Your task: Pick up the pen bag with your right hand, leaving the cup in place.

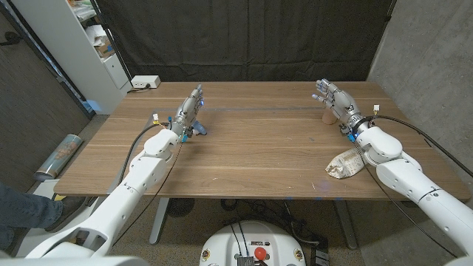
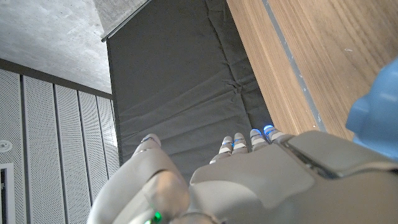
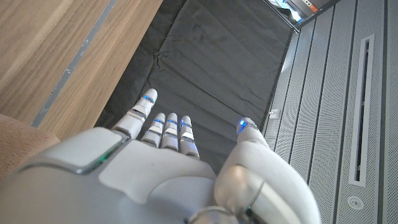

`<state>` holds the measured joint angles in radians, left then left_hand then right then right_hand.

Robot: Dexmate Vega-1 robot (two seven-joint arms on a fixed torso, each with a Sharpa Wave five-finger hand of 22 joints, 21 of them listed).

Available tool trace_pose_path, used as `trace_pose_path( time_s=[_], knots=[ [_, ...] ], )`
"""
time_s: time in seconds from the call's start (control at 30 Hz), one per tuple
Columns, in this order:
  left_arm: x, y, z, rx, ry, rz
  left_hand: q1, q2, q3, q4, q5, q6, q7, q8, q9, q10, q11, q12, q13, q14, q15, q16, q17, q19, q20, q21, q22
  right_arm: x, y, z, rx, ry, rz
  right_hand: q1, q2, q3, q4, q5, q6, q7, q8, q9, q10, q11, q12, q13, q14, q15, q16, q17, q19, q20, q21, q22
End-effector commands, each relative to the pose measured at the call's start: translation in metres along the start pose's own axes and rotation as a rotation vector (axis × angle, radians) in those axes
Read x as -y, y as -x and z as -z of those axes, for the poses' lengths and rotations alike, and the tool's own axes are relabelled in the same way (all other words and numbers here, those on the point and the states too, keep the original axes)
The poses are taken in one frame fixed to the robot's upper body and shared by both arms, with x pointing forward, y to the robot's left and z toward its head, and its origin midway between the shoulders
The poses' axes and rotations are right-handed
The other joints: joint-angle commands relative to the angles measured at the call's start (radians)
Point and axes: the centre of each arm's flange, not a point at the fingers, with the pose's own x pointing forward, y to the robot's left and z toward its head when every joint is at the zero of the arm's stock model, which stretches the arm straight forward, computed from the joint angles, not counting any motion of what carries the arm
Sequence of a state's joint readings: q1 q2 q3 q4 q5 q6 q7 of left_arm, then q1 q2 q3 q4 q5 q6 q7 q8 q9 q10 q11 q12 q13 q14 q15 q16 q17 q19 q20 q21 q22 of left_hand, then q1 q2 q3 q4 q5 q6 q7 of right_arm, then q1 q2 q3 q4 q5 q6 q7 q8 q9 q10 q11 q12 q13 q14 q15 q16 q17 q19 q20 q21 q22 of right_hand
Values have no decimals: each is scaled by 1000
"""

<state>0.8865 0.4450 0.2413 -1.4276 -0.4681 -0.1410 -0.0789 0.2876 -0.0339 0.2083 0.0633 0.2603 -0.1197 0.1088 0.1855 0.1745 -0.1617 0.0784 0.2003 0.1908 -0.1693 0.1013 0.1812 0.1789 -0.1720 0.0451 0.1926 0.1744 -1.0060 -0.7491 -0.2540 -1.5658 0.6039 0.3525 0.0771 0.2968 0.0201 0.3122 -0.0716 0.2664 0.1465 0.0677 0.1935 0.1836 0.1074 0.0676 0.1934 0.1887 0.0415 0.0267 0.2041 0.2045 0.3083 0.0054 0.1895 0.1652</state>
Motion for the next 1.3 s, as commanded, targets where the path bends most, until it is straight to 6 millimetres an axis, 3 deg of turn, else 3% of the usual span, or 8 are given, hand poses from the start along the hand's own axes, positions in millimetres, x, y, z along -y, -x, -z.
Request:
trace_pose_path(
  time_s=[0.03, 1.1, 1.3],
  knots=[
    [1, -6, -2, 0, -4, 11, 9, 7, -1, -6, -2, -2, -4, 4, 4, -7, 2, 4, 2, -47, 1, 5, 3, -34, 6, 0, 4, 5, 7, -9, 9, 29, 2, 4, 2, -1, -7, 4, 4, -5, 4, 6, 5, -3, 5, 1, 8, -1, 9, 4, 10, -3, 8, 3],
    [-1, -15, -7, 9, -7, 19, 13, 10, -3, -10, -6, 1, -6, 4, 4, -7, -2, 6, 2, -47, 0, 6, 4, -37, 9, 0, 5, 9, 17, -18, 34, 85, 7, 3, -1, -4, -10, 6, 14, -15, 8, 7, 14, -9, 7, 2, 22, -6, 11, 3, 23, -2, 9, 3],
    [0, -16, -7, 7, -8, 21, 14, 11, -3, -11, -6, 1, -6, 4, 4, -8, -2, 5, 2, -49, 0, 5, 4, -38, 10, 0, 5, 8, 22, -17, 58, 85, 18, 17, 2, 1, -20, 9, 38, -19, 15, 7, 35, -11, 13, 2, 39, -12, 14, 0, 32, -3, 9, 3]
  ],
)
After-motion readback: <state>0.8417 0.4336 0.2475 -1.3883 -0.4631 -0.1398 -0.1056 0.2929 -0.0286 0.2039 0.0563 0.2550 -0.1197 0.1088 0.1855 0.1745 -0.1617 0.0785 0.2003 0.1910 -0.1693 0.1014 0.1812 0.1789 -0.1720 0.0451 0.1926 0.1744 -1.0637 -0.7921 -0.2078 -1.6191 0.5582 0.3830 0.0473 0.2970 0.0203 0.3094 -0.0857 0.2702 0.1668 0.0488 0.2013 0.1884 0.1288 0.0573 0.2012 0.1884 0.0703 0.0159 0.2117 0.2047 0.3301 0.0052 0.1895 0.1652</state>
